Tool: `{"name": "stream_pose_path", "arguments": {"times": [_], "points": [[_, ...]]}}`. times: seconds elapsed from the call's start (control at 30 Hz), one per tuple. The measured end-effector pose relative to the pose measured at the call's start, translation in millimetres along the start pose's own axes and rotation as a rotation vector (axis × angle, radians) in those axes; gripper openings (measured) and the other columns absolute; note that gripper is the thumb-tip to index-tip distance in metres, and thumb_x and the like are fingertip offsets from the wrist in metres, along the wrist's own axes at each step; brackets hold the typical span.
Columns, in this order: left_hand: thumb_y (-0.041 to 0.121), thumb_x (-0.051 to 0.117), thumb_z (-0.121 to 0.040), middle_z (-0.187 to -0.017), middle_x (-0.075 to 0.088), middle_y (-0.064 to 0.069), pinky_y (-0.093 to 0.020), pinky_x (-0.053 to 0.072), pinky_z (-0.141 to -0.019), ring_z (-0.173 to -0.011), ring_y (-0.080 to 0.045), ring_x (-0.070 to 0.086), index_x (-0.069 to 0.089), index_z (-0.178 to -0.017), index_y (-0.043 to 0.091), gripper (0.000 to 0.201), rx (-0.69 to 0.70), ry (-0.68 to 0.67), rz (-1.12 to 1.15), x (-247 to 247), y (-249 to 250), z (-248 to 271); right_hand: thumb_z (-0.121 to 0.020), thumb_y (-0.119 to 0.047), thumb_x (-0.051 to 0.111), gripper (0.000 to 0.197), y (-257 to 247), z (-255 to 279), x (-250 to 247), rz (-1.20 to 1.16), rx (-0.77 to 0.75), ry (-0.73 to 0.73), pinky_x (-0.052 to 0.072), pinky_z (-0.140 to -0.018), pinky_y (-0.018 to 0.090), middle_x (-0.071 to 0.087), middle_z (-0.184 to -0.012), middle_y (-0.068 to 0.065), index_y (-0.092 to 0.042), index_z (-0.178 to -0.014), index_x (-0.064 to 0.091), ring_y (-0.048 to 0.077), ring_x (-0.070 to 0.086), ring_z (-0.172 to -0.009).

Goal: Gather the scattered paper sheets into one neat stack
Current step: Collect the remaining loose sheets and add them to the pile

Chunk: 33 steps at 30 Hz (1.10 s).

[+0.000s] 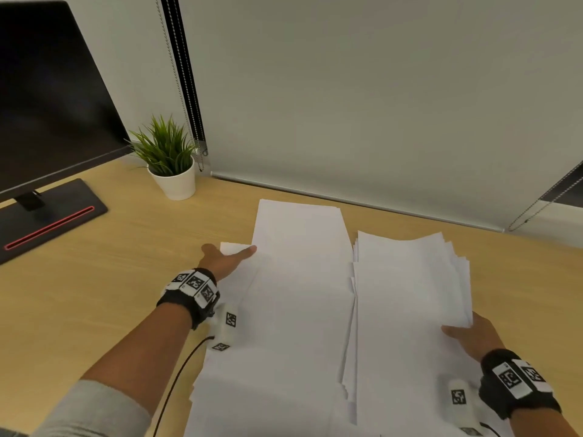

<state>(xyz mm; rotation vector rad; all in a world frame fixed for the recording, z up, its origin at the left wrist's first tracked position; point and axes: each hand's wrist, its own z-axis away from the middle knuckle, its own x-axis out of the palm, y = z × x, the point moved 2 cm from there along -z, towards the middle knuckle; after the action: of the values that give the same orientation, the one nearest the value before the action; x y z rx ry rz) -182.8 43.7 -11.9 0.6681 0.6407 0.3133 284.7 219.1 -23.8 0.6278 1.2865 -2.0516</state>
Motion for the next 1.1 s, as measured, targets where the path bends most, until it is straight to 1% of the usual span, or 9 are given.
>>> {"name": "stream_pose_path", "arguments": {"times": [0.07, 0.1, 0.17, 0.23, 0.27, 0.37, 0.57, 0.93, 1.1], "points": [[0.075, 0.072, -0.052, -0.089, 0.067, -0.014, -0.033, 0.059, -0.06, -0.071, -0.023, 0.07, 0.029, -0.146, 0.003, 0.127, -0.04, -0.079, 0.133, -17, -17, 12, -0.082, -0.001, 0.068, 0.05, 3, 0, -1, -0.027, -0.009, 0.005, 0.041, -0.086, 0.042, 0.057, -0.126, 0.03, 0.007, -0.128, 0.051, 0.03, 0.05, -0.093], [0.078, 0.073, -0.047, -0.076, 0.06, -0.012, -0.027, 0.053, -0.056, -0.06, -0.02, 0.064, 0.048, -0.133, 0.005, 0.116, -0.044, -0.118, 0.153, -21, -28, 18, -0.083, -0.001, 0.067, 0.05, 4, 0, -1, -0.03, -0.015, 0.011, 0.041, -0.088, 0.043, 0.056, -0.127, 0.03, 0.007, -0.129, 0.05, 0.032, 0.051, -0.095], [0.079, 0.075, -0.038, -0.096, 0.062, -0.016, -0.032, 0.051, -0.07, -0.086, -0.028, 0.064, 0.059, -0.104, 0.007, 0.099, -0.052, -0.181, 0.12, -21, -48, 27, -0.083, -0.003, 0.068, 0.052, 4, 2, 2, -0.018, -0.02, 0.029, 0.042, -0.093, 0.047, 0.056, -0.128, 0.03, 0.006, -0.13, 0.049, 0.04, 0.055, -0.104], [0.071, 0.078, -0.048, -0.125, 0.061, -0.013, -0.041, 0.049, -0.088, -0.117, -0.033, 0.057, 0.057, -0.122, 0.004, 0.102, -0.056, -0.212, 0.129, -11, -58, 32, -0.083, -0.003, 0.068, 0.053, 2, 3, 5, -0.021, -0.02, 0.033, 0.042, -0.094, 0.048, 0.055, -0.129, 0.03, 0.005, -0.131, 0.048, 0.043, 0.055, -0.109], [0.066, 0.08, -0.049, -0.126, 0.063, -0.009, -0.042, 0.047, -0.095, -0.119, -0.031, 0.057, 0.058, -0.125, 0.007, 0.099, -0.032, -0.222, 0.141, -3, -56, 37, -0.082, -0.002, 0.068, 0.053, 0, 4, 7, -0.032, -0.024, 0.03, 0.042, -0.094, 0.048, 0.055, -0.129, 0.03, 0.005, -0.132, 0.048, 0.04, 0.055, -0.105], [0.05, 0.086, -0.048, -0.116, 0.071, -0.007, -0.042, 0.051, -0.097, -0.105, -0.026, 0.066, 0.066, -0.116, 0.01, 0.082, 0.08, -0.213, 0.065, 27, -42, 42, -0.082, -0.002, 0.068, 0.054, -1, 7, 12, -0.045, -0.036, 0.011, 0.043, -0.095, 0.048, 0.056, -0.129, 0.029, 0.005, -0.132, 0.048, 0.033, 0.053, -0.097], [0.015, 0.085, -0.067, -0.127, 0.064, -0.012, -0.043, 0.046, -0.102, -0.117, -0.03, 0.059, 0.058, -0.126, 0.005, 0.066, 0.165, -0.17, -0.119, 45, -47, 40, -0.082, -0.001, 0.068, 0.053, 0, 9, 15, -0.07, -0.042, -0.002, 0.042, -0.089, 0.042, 0.056, -0.128, 0.029, 0.005, -0.131, 0.049, 0.029, 0.049, -0.093], [0.014, 0.074, -0.081, -0.11, 0.069, -0.003, -0.033, 0.05, -0.083, -0.099, -0.022, 0.065, 0.061, -0.123, 0.012, 0.044, 0.586, 0.081, -0.129, -62, -3, 114, -0.081, -0.005, 0.07, 0.053, 3, -1, 20, -0.035, -0.045, -0.009, 0.045, -0.093, 0.044, 0.059, -0.126, 0.027, 0.004, -0.129, 0.052, 0.041, 0.057, -0.112], [0.021, 0.073, -0.081, -0.106, 0.07, 0.009, -0.028, 0.054, -0.078, -0.092, -0.011, 0.067, 0.062, -0.116, 0.025, 0.037, 0.645, -0.058, -0.206, -77, 15, 140, -0.081, -0.006, 0.07, 0.054, 2, 0, 21, -0.03, -0.049, -0.016, 0.045, -0.095, 0.046, 0.058, -0.127, 0.026, 0.003, -0.131, 0.05, 0.038, 0.057, -0.108]]}}
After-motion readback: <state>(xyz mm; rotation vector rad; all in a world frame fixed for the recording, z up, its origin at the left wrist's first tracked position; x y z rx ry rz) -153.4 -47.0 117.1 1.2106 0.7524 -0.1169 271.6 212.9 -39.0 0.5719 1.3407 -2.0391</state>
